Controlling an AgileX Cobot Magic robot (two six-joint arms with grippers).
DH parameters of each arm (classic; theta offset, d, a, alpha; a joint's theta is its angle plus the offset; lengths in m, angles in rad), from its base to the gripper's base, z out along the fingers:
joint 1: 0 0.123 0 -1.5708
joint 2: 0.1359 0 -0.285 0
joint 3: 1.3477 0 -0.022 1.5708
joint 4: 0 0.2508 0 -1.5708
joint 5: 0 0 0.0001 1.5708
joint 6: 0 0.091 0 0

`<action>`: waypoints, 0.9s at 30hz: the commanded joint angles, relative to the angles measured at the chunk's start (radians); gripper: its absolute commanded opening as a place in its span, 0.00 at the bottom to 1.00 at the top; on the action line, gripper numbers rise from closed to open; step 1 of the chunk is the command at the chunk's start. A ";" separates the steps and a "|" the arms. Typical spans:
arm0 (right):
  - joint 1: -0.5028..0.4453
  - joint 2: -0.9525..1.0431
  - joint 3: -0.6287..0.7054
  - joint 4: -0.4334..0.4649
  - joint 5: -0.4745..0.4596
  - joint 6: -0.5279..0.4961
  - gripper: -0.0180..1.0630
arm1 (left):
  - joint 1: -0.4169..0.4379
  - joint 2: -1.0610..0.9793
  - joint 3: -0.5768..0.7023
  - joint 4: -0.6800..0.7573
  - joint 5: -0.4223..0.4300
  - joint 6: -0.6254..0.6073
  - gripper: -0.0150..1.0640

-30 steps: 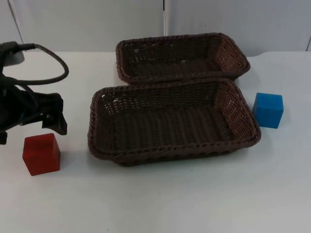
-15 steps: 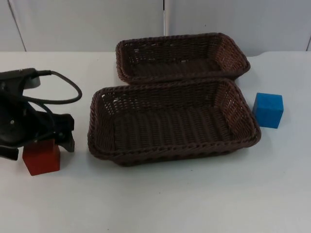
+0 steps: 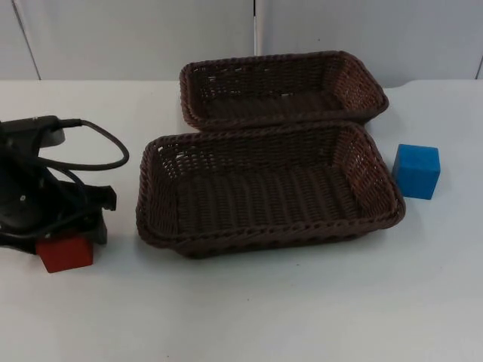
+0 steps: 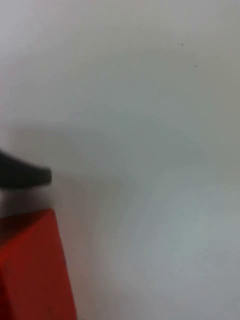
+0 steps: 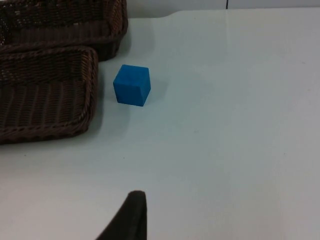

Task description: Pick up one cube with the left hand and place it into the upper basket. Pick up one cube with the right hand and place it into the lower basket.

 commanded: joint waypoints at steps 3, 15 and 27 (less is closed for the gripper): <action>-0.007 -0.003 0.001 -0.001 -0.006 -0.001 0.99 | -0.006 0.001 -0.002 0.000 0.021 -0.008 0.49; 0.000 -0.003 0.001 -0.001 -0.006 -0.001 0.99 | -0.006 -0.061 -0.002 0.008 0.078 -0.005 0.01; 0.000 -0.003 0.001 -0.001 -0.006 -0.001 0.99 | -0.006 -0.292 -0.002 0.006 0.079 -0.005 0.01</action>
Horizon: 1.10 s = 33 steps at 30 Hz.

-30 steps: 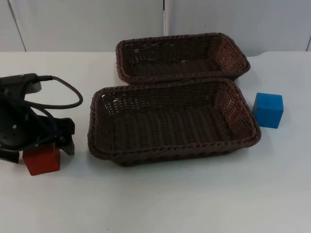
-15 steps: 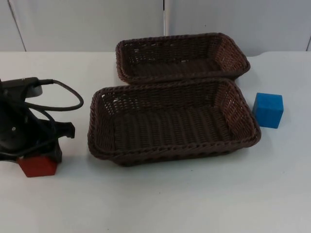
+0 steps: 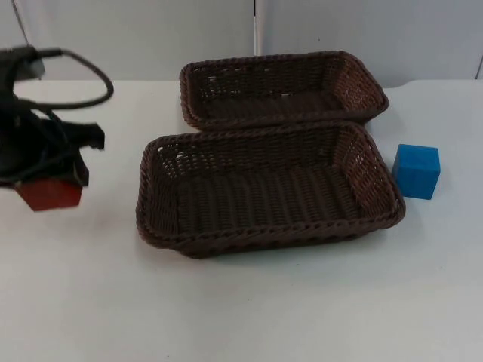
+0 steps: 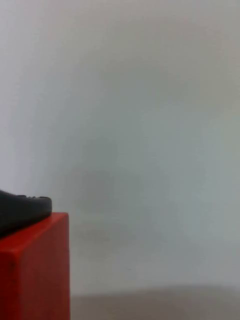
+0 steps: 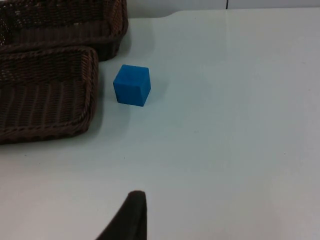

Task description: Pick up one cube with the left hand and place it into the upper basket. Pick up one cube with the right hand and place it into the lower basket.

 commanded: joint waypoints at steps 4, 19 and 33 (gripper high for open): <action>0.000 -0.003 0.001 -0.001 -0.006 -0.001 0.99 | -0.005 -0.117 -0.004 0.004 0.004 0.003 0.01; 0.000 -0.003 0.001 -0.001 -0.006 -0.001 0.99 | -0.005 -0.198 -0.004 0.004 -0.037 0.021 0.01; 0.000 -0.003 0.001 -0.001 -0.006 -0.001 0.99 | -0.005 -0.198 -0.004 0.000 -0.066 0.021 0.01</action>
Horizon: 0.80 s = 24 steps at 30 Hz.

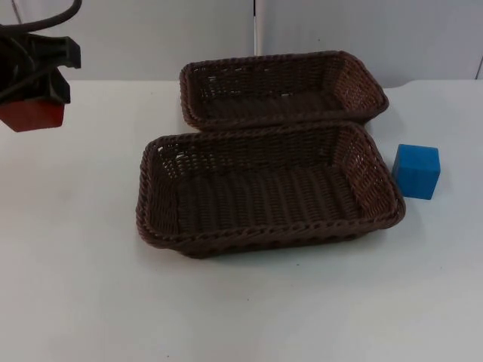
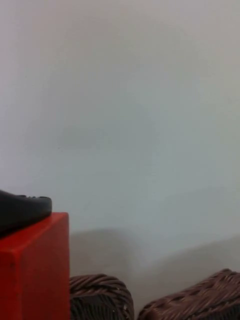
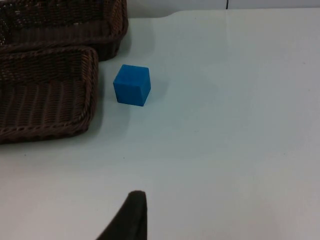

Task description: Pick up one cube with the left hand and place it into the upper basket. Pick up one cube with the right hand and place it into the lower basket.

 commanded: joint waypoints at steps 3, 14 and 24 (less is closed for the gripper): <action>0.000 -0.003 0.001 -0.001 -0.006 0.002 0.99 | -0.005 -0.010 -0.006 -0.004 -0.017 0.003 0.01; 0.000 -0.003 0.001 -0.001 -0.006 0.002 0.99 | -0.005 -0.010 -0.138 0.002 0.054 0.033 0.01; 0.000 -0.003 0.001 -0.001 -0.006 0.002 0.99 | -0.014 0.090 -0.361 -0.012 0.198 0.081 0.01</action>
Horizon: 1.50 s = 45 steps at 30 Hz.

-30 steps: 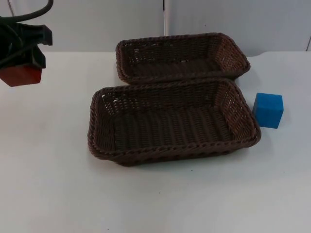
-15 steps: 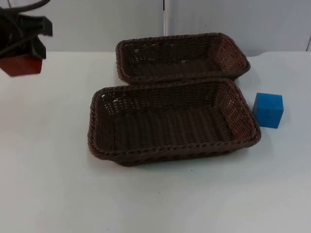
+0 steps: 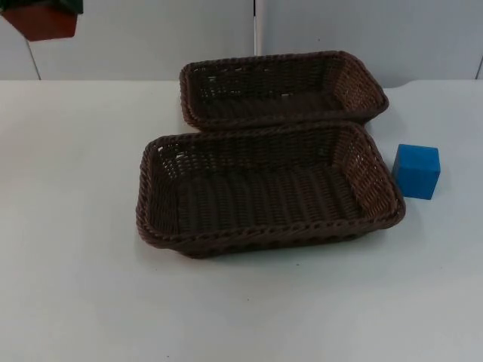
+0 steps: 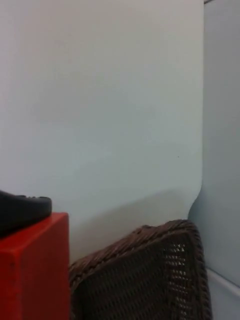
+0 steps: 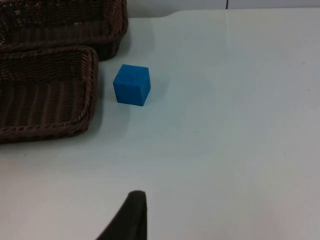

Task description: Pick up one cube with the left hand and place it into the upper basket. Pick up one cube with the right hand and place it into the lower basket.

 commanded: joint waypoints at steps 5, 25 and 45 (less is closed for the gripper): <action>0.000 -0.003 0.001 -0.001 -0.006 0.002 0.99 | -0.052 0.091 -0.113 -0.010 0.030 0.032 0.01; 0.000 -0.003 0.001 -0.001 -0.006 0.002 0.99 | -0.220 0.503 -0.647 -0.005 0.181 0.074 0.01; 0.000 -0.003 0.001 -0.001 -0.006 0.002 0.99 | -0.285 0.842 -0.887 0.003 0.090 0.114 0.01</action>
